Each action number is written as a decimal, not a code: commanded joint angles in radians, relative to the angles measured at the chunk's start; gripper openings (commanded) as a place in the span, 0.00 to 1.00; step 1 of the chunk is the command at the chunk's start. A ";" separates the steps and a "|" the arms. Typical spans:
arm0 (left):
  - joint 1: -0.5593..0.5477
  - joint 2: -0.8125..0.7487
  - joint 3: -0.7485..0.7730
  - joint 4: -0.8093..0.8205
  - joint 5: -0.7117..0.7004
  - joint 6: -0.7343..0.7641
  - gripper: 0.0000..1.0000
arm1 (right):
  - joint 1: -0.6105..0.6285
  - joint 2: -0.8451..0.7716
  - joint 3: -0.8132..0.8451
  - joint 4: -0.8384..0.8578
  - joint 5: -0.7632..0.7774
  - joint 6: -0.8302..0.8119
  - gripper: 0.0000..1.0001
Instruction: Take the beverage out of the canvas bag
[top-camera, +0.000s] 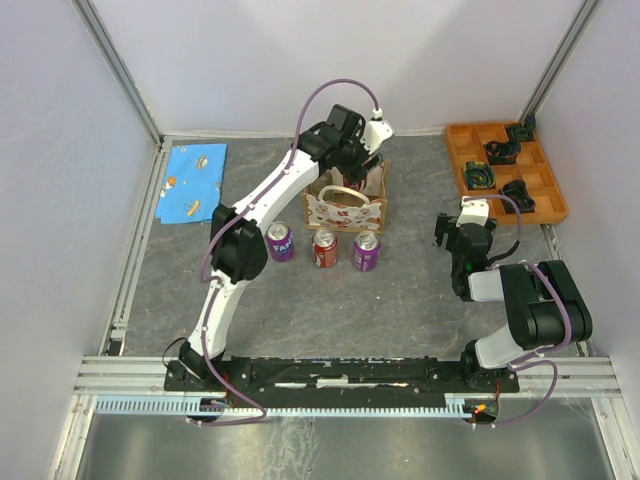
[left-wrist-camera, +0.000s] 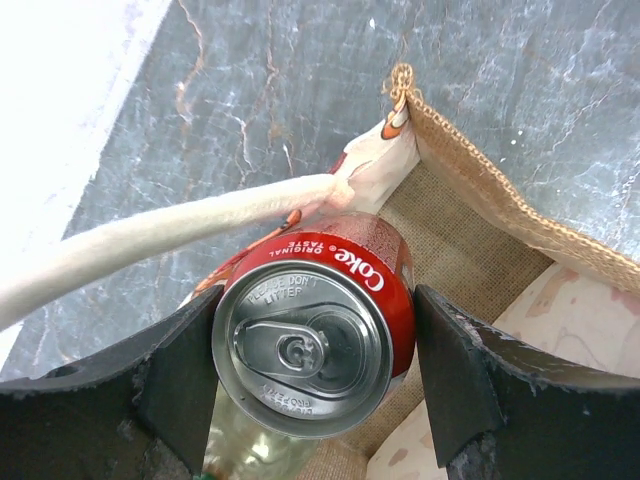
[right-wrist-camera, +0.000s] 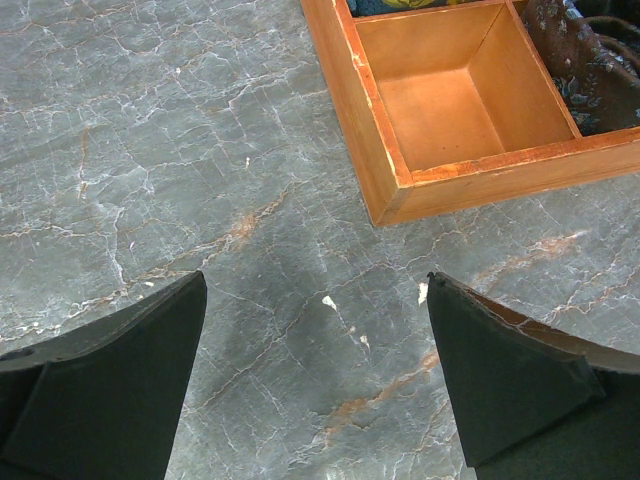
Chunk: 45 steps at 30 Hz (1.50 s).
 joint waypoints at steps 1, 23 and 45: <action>0.000 -0.161 0.071 0.076 0.031 0.000 0.03 | -0.003 -0.012 0.017 0.032 0.007 0.006 0.99; -0.012 -0.507 -0.023 0.010 0.165 0.012 0.03 | -0.004 -0.012 0.017 0.032 0.007 0.006 0.99; -0.208 -0.941 -0.844 0.114 0.037 -0.100 0.03 | -0.003 -0.013 0.017 0.032 0.006 0.007 0.99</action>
